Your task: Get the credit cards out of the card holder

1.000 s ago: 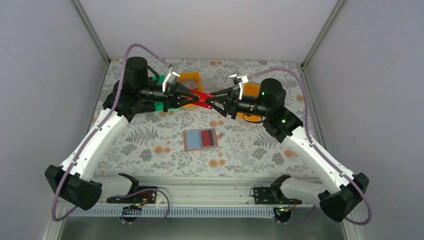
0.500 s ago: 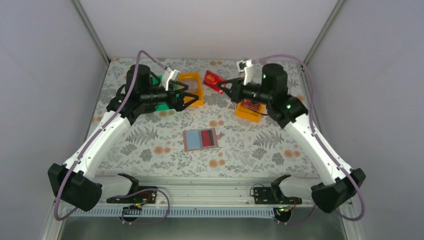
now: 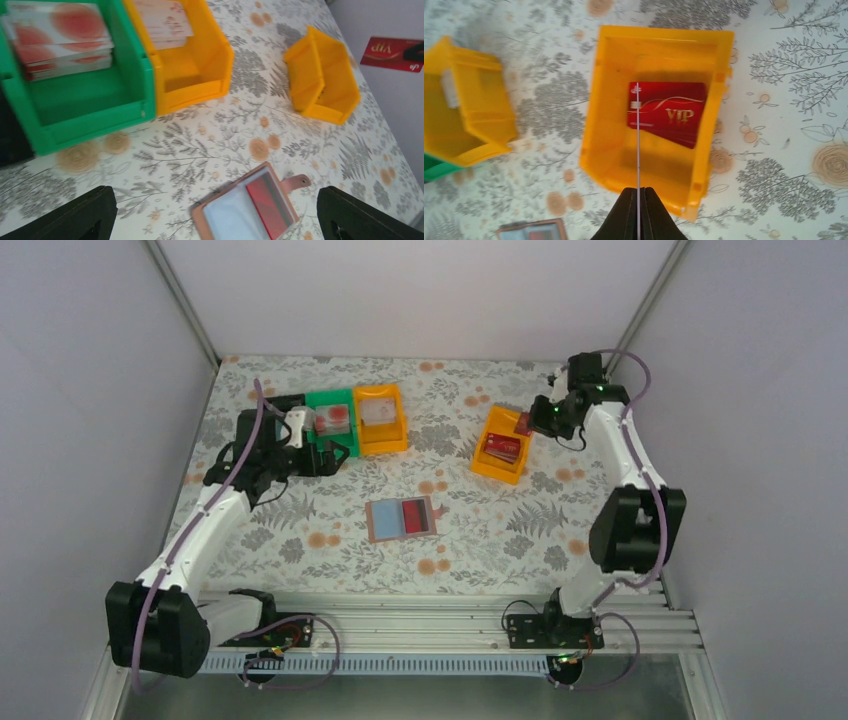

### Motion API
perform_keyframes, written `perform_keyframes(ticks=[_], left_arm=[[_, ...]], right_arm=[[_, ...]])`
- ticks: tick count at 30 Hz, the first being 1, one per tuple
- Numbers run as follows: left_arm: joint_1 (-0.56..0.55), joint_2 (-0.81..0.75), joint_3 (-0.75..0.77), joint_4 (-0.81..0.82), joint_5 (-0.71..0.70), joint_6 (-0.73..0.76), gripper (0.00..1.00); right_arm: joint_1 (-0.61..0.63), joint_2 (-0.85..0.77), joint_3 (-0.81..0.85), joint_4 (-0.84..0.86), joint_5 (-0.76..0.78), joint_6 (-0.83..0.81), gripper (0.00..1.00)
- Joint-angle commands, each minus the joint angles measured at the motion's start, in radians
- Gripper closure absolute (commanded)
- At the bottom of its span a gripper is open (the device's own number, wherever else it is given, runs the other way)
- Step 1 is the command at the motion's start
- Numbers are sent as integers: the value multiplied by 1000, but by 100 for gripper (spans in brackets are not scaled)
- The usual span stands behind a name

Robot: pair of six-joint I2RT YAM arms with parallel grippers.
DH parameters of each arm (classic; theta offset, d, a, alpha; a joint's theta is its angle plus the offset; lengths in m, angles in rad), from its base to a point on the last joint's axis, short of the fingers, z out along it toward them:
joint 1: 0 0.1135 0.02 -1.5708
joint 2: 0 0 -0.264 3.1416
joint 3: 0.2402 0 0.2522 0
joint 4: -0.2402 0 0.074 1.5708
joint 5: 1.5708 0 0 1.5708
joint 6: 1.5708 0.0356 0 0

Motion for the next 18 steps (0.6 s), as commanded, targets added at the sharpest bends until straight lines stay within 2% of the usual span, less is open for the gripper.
perform_keyframes(ticks=[1,4,12,18], left_arm=[[45,-33,-34,22,-34,-19,0],[71,-32,-47,27,-33,-18,0],[98,16,-47,38,-30,-16,0],[99,47,-37,35,-43,-13,0]], right_arm=[[-14,138,82,-94,30,-86,96],[-15,199,108,-106,10,-99,96],[-12,292,136,-18,-220,-115,96],[-3,387,239,-116,-183,-136,96]])
